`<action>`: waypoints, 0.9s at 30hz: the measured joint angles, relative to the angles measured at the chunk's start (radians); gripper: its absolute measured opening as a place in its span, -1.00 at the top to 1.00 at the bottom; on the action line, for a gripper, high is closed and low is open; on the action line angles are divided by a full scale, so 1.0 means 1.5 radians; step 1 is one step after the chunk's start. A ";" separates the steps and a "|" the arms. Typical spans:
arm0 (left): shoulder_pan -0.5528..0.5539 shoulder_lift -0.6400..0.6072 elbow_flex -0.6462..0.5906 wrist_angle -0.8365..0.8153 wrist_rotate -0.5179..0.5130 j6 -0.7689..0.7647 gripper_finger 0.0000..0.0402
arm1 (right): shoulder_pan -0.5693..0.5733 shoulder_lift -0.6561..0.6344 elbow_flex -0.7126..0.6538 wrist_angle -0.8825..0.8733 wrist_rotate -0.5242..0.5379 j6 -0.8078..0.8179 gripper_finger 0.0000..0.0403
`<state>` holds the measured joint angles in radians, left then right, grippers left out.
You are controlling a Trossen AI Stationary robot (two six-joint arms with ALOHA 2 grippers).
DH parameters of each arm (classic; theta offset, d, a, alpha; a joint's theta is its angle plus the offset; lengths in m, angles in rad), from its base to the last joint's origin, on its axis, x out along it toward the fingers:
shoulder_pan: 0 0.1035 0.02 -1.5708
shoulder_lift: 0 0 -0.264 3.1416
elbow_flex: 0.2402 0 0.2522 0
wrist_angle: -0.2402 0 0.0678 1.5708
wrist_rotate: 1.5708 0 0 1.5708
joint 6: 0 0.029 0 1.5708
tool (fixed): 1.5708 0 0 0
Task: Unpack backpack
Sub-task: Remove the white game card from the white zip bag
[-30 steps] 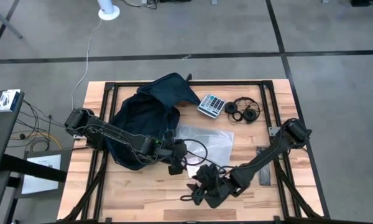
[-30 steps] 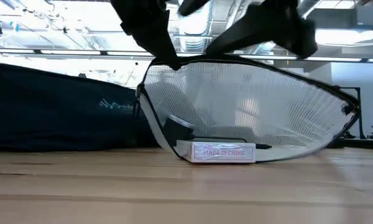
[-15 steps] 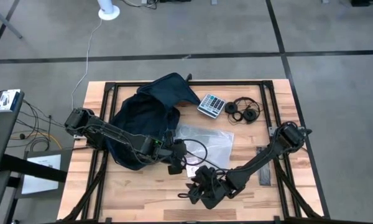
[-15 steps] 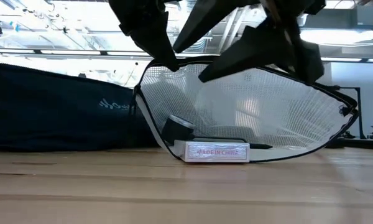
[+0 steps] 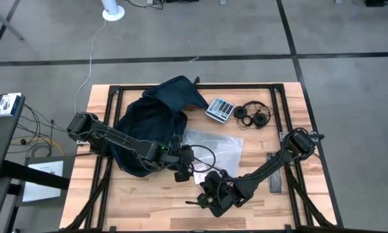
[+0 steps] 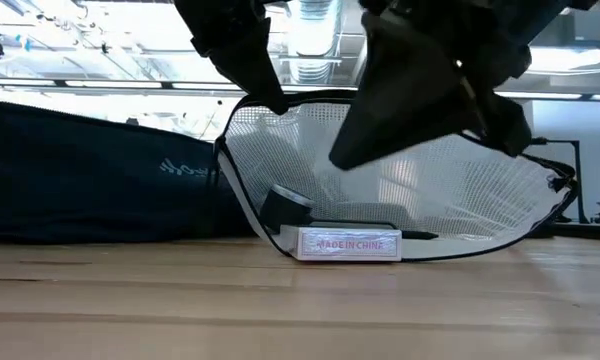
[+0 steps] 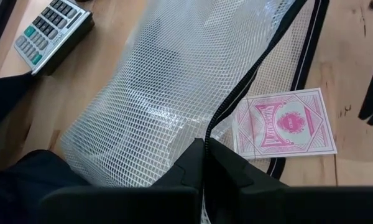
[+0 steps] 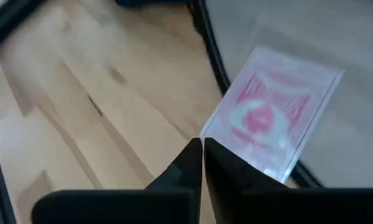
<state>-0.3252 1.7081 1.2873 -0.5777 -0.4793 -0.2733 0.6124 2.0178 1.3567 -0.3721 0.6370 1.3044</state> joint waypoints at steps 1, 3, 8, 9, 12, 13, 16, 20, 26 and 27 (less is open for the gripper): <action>0.000 0.000 0.000 0.000 0.000 0.000 1.00 | 0.000 0.000 0.000 0.001 -0.022 0.000 0.97; 0.000 0.000 0.000 0.000 0.002 0.000 1.00 | 0.001 0.000 0.000 0.003 -0.081 -0.005 0.99; 0.000 0.000 0.000 0.000 0.002 0.001 1.00 | 0.025 -0.005 0.000 -0.023 -0.192 -0.004 1.00; 0.000 0.000 0.000 0.000 0.002 0.000 1.00 | 0.031 -0.006 0.000 -0.029 -0.213 0.008 1.00; 0.000 0.000 0.000 0.000 0.002 0.001 1.00 | 0.050 -0.006 0.000 -0.060 -0.258 0.049 1.00; 0.000 0.000 0.000 0.000 0.002 0.001 1.00 | 0.056 -0.006 -0.001 -0.063 -0.252 0.064 1.00; 0.000 0.000 0.000 0.002 0.002 0.001 1.00 | 0.070 -0.006 0.002 -0.056 -0.153 0.084 1.00; 0.000 0.000 0.000 0.009 0.002 -0.001 1.00 | 0.073 0.002 0.011 -0.038 0.105 0.116 1.00; -0.002 0.000 0.000 0.007 0.003 -0.024 1.00 | 0.041 0.093 0.008 0.026 0.151 0.114 1.00; -0.004 0.000 0.000 0.006 0.003 -0.026 1.00 | 0.036 0.103 0.009 0.048 0.147 0.103 1.00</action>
<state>-0.3314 1.7081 1.2873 -0.5683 -0.4751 -0.3120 0.6663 2.1720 1.3695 -0.2995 0.8575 1.4590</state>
